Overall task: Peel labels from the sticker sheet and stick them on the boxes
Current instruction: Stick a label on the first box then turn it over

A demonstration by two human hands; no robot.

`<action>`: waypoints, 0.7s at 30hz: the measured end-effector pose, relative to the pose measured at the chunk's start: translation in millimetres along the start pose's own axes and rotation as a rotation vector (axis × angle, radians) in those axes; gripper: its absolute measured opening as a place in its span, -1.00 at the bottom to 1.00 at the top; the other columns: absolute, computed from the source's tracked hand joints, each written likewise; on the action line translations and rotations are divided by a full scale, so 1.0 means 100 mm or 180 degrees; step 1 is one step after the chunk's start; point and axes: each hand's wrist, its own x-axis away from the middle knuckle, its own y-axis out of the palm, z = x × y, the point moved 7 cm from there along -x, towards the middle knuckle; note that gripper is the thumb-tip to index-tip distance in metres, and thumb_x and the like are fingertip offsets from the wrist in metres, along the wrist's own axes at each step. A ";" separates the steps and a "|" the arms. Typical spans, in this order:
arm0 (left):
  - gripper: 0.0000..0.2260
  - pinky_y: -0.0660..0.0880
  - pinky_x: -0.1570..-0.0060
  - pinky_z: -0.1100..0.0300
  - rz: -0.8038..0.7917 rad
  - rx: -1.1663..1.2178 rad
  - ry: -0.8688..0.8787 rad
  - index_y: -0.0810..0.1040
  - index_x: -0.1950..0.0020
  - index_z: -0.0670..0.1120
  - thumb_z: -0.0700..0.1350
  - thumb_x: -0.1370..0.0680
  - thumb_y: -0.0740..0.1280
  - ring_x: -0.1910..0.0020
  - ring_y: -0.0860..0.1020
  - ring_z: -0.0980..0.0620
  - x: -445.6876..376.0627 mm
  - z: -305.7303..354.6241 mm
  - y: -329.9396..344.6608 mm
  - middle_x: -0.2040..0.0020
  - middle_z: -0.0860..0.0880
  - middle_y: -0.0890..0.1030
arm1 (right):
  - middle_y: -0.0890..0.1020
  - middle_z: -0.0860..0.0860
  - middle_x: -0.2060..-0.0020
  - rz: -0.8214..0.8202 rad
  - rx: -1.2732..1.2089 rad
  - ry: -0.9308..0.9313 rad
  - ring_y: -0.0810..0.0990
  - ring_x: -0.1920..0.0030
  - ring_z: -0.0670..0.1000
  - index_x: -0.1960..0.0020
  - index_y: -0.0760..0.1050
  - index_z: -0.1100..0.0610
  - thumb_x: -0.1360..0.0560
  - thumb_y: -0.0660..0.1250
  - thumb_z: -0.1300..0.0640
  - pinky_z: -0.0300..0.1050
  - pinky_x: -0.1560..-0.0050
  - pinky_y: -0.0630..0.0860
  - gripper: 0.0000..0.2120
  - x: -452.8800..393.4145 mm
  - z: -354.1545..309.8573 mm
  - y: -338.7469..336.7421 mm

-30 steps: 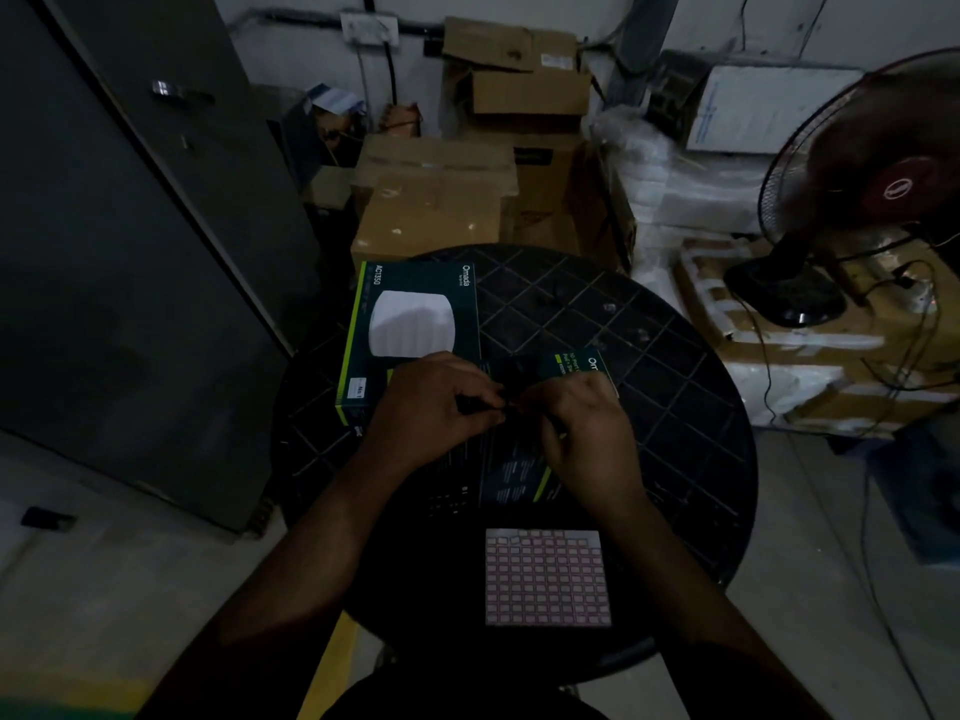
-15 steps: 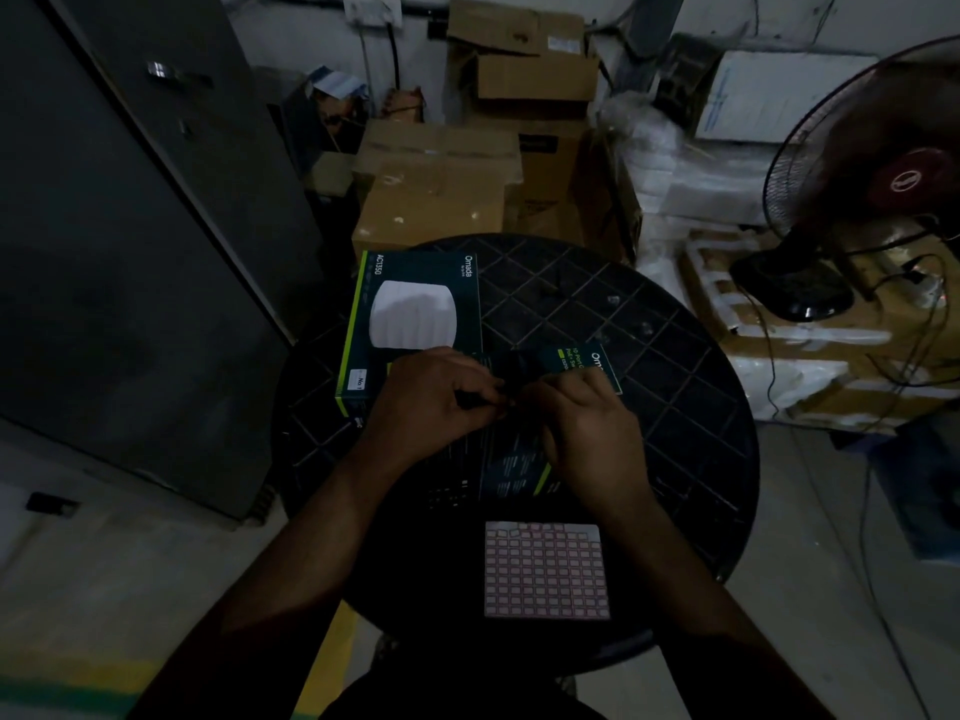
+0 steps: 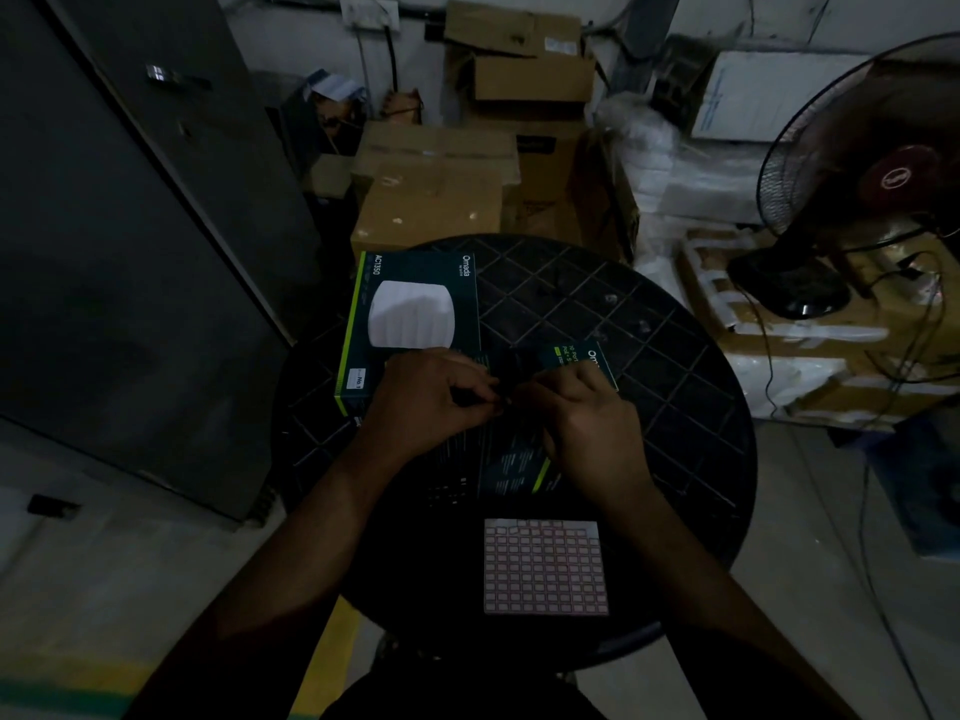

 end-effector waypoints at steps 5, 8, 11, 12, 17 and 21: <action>-0.88 0.47 -0.02 0.42 -0.0008 -0.0030 -0.0024 0.74 0.18 0.05 -0.08 -0.32 0.60 0.04 0.62 0.23 0.02 0.00 0.01 0.09 0.13 0.71 | 0.65 -0.08 -0.02 -0.0050 0.0090 -0.0049 0.57 0.00 0.07 -0.07 0.65 0.00 -0.49 0.22 0.12 -0.22 0.40 0.31 -0.73 0.05 -0.06 -0.01; -0.86 0.45 -0.02 0.44 0.0002 -0.0046 -0.0009 0.74 0.18 0.06 -0.10 -0.32 0.61 0.03 0.61 0.23 0.03 0.02 0.01 0.10 0.13 0.71 | 0.65 -0.07 -0.03 -0.0061 0.0112 -0.0034 0.56 -0.01 0.06 -0.08 0.65 0.02 -0.46 0.33 0.17 -0.23 0.39 0.29 -0.76 0.08 -0.06 0.01; -0.87 0.45 -0.03 0.44 0.0004 -0.0022 0.0017 0.74 0.18 0.06 -0.09 -0.32 0.61 0.02 0.61 0.23 0.04 0.04 0.01 0.09 0.14 0.71 | 0.65 -0.11 -0.03 -0.0026 -0.0140 0.0010 0.56 -0.03 0.04 -0.09 0.66 0.01 -0.43 0.41 0.11 -0.21 0.39 0.39 -0.76 0.11 -0.04 -0.01; -0.87 0.46 -0.04 0.42 0.0004 -0.0007 0.0026 0.74 0.17 0.07 -0.07 -0.33 0.60 0.02 0.61 0.24 0.04 0.04 0.00 0.09 0.14 0.71 | 0.65 -0.13 -0.03 -0.0028 -0.0328 0.0081 0.55 -0.03 0.01 -0.10 0.67 -0.01 -0.45 0.38 0.07 -0.18 0.37 0.43 -0.77 0.11 -0.01 -0.02; -0.86 0.48 -0.02 0.41 0.0012 -0.0010 0.0071 0.74 0.14 0.09 -0.03 -0.34 0.60 0.04 0.62 0.24 0.06 0.07 0.00 0.10 0.16 0.71 | 0.64 -0.28 0.01 -0.0288 -0.0999 0.0586 0.47 -0.02 -0.09 0.01 0.68 -0.18 -0.53 0.21 -0.08 -0.13 0.21 0.47 -0.75 0.01 0.13 -0.03; -0.87 0.44 -0.02 0.46 0.0019 -0.0026 0.0040 0.74 0.15 0.08 -0.03 -0.34 0.60 0.00 0.60 0.26 0.05 0.05 0.00 0.10 0.19 0.69 | 0.66 -0.27 0.05 -0.0517 -0.0962 0.0464 0.55 0.02 -0.08 0.08 0.67 -0.20 -0.52 0.22 -0.22 0.02 0.13 0.54 -0.74 -0.15 0.21 0.01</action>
